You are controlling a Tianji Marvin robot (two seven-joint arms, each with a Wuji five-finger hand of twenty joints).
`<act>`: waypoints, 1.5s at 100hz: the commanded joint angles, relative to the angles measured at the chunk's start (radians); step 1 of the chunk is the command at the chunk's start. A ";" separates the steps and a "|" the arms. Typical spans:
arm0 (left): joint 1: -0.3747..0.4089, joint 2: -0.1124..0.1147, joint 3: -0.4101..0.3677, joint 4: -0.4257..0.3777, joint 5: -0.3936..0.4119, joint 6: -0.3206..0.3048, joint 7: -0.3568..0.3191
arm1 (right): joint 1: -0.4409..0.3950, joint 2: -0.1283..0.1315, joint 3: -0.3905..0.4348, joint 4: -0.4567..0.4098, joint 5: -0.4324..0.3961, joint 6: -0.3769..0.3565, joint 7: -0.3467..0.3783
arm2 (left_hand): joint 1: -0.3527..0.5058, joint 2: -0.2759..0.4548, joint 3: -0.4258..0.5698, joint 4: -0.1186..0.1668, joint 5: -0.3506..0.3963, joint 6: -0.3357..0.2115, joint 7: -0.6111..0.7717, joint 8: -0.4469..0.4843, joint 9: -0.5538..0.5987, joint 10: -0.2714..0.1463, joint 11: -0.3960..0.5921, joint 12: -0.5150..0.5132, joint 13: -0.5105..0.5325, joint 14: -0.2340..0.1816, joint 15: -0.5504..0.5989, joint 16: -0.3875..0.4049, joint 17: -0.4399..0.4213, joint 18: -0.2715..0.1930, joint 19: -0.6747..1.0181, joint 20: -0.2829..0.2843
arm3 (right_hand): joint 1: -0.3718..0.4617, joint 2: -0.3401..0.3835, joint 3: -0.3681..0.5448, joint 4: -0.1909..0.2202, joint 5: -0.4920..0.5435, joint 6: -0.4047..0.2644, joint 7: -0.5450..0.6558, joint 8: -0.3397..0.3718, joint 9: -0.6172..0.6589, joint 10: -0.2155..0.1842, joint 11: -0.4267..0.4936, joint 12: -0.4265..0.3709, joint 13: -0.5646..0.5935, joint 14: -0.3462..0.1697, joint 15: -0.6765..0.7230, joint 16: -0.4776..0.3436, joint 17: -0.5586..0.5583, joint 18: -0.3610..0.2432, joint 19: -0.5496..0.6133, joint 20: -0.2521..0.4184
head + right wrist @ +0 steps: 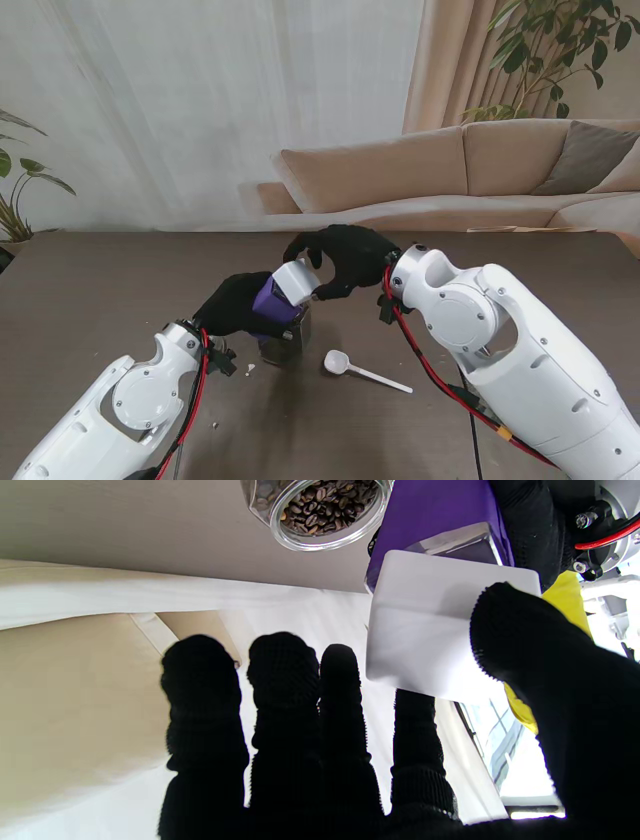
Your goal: Portion coffee beans from the glass jar into the coffee jar
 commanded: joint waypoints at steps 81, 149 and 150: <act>-0.003 -0.005 -0.001 -0.002 -0.004 -0.007 -0.012 | -0.019 -0.014 -0.051 0.001 0.011 0.083 -0.004 | 0.378 0.577 0.387 0.036 0.063 -0.110 0.162 0.061 0.077 -0.034 0.109 0.034 0.062 0.046 0.151 0.029 -0.042 -0.066 -0.008 0.008 | -0.133 0.337 -0.234 0.009 0.562 0.118 0.171 0.321 0.215 0.038 0.010 0.029 0.131 0.014 0.037 -0.002 -0.203 0.025 0.051 0.008; 0.000 -0.005 -0.007 -0.006 -0.003 -0.010 -0.012 | -0.026 -0.016 -0.061 -0.001 -0.012 0.090 -0.020 | 0.378 0.575 0.387 0.036 0.062 -0.109 0.161 0.061 0.077 -0.033 0.108 0.034 0.062 0.046 0.151 0.029 -0.042 -0.066 -0.008 0.008 | -0.182 0.402 -0.246 0.028 0.660 0.142 0.168 0.326 0.270 0.040 -0.002 0.022 0.158 0.026 0.027 -0.009 -0.190 0.040 0.053 0.004; 0.000 -0.005 -0.007 -0.006 -0.003 -0.010 -0.012 | -0.026 -0.016 -0.061 -0.001 -0.013 0.089 -0.020 | 0.378 0.576 0.387 0.036 0.062 -0.109 0.161 0.061 0.077 -0.033 0.108 0.034 0.062 0.046 0.150 0.029 -0.042 -0.066 -0.008 0.008 | -0.184 0.404 -0.248 0.028 0.660 0.142 0.167 0.326 0.268 0.040 -0.003 0.022 0.156 0.026 0.026 -0.010 -0.190 0.039 0.053 0.004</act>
